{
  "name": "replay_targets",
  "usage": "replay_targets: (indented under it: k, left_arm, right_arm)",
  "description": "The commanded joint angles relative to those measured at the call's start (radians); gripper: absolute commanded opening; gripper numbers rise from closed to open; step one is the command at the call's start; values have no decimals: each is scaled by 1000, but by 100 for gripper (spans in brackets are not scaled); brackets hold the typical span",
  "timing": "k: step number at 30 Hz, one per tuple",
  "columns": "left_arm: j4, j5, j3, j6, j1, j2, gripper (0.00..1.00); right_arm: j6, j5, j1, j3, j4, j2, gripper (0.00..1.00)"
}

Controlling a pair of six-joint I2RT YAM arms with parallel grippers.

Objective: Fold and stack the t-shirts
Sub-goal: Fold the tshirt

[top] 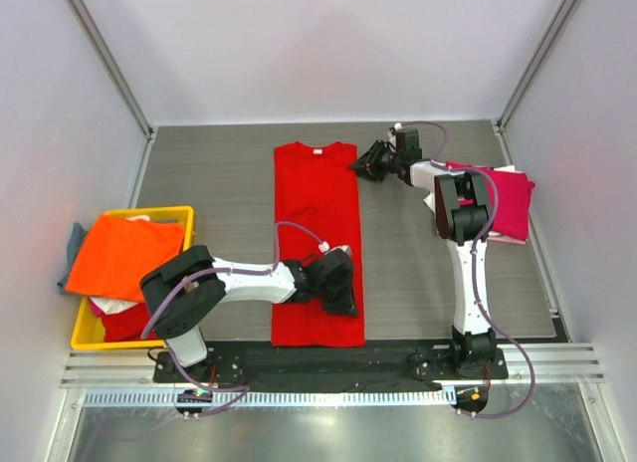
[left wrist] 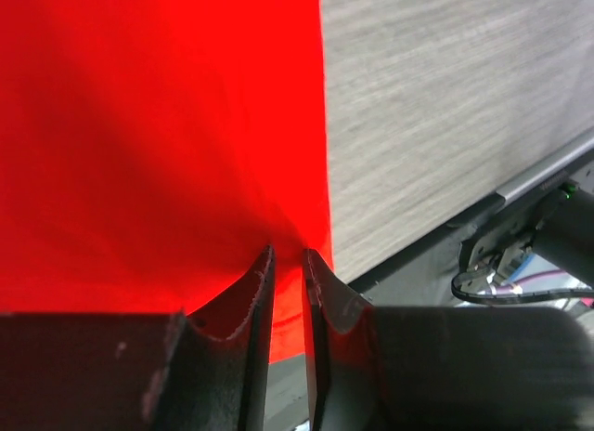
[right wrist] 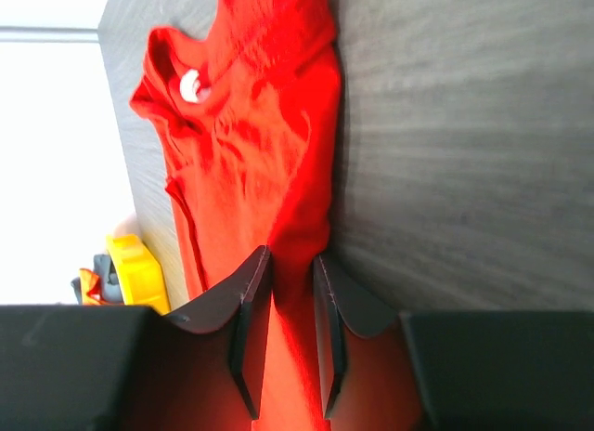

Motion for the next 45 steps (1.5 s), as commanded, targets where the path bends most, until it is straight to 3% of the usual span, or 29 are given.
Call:
replay_targets:
  k: [1, 5, 11, 20, 22, 24, 29, 33, 36, 38, 39, 42, 45]
  left_arm:
    - [48, 14, -35, -40, -33, 3, 19]
    - [92, 22, -73, -79, -51, 8, 18]
    - [99, 19, -95, -87, -53, -3, 17]
    - [102, 22, -102, -84, -53, -11, 16]
    - [105, 23, -98, -79, -53, -11, 17]
    - [106, 23, -88, -61, -50, -17, 21]
    - [132, 50, -4, -1, -7, -80, 44]
    - [114, 100, 70, 22, 67, -161, 50]
    - [87, 143, 42, 27, 156, -282, 51]
    - [51, 154, 10, 39, 228, -342, 51]
    - [-7, 148, 1, 64, 273, -400, 51]
    - [-134, 99, -39, 110, 340, -486, 53]
    - [-204, 91, -104, 148, 464, -587, 55]
  right_arm:
    - [-2, 80, -17, 41, -46, 74, 32]
    - [18, 98, -23, 99, -49, 122, 37]
    - [59, 106, -29, 228, -58, 218, 24]
    - [101, 123, -32, 372, -61, 294, 21]
    - [113, 132, -32, 406, -61, 306, 14]
    - [122, 134, -38, 447, -64, 320, 6]
    - [136, 134, -67, 548, -82, 363, 5]
    - [138, 130, -79, 654, -93, 410, 5]
    - [139, 140, -86, 737, -93, 450, 6]
    - [141, 140, -89, 798, -92, 476, 26]
    - [139, 137, -92, 814, -90, 481, 47]
    - [98, 124, -93, 819, -93, 435, 55]
    - [40, 135, -93, 670, -132, 287, 56]
